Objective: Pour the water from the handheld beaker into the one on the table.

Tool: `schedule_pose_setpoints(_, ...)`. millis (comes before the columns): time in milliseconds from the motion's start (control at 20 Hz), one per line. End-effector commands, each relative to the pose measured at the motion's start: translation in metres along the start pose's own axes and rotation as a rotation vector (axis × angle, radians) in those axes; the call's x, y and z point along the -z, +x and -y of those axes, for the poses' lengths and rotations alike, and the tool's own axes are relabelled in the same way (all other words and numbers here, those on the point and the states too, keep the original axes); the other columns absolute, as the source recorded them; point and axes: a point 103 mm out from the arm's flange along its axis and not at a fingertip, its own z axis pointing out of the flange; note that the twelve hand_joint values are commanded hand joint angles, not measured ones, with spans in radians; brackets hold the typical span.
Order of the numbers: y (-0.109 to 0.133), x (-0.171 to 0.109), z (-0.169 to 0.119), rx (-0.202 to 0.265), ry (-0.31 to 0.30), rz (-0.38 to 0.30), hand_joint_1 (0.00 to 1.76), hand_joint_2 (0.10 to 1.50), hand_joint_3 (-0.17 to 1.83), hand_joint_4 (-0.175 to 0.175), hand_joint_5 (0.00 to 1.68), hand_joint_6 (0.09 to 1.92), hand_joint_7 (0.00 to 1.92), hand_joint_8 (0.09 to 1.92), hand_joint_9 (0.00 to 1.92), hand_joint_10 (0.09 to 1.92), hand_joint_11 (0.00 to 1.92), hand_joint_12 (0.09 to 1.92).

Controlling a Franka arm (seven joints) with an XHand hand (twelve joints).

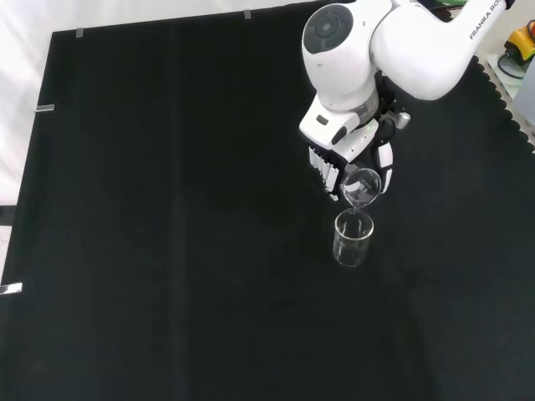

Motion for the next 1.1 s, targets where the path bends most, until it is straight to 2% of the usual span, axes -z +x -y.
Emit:
schedule_pose_setpoints(50, 0.0041, 0.0013, -0.0026, -0.006, 0.023, 0.026, 1.18, 0.67, 0.63, -0.04, 1.28, 0.63, 1.64, 0.09, 1.6, 0.09, 1.24, 0.8)
schedule_pose_setpoints(700, 0.0112, 0.005, -0.006, -0.037, 0.069, 0.095, 1.18, 0.67, 0.63, -0.045, 1.28, 0.63, 1.65, 0.09, 1.61, 0.09, 1.25, 0.8)
schedule_pose_setpoints(1100, 0.0097, 0.0101, -0.0042, -0.048, 0.075, 0.119, 1.18, 0.67, 0.64, -0.048, 1.28, 0.63, 1.65, 0.09, 1.62, 0.09, 1.25, 0.8)
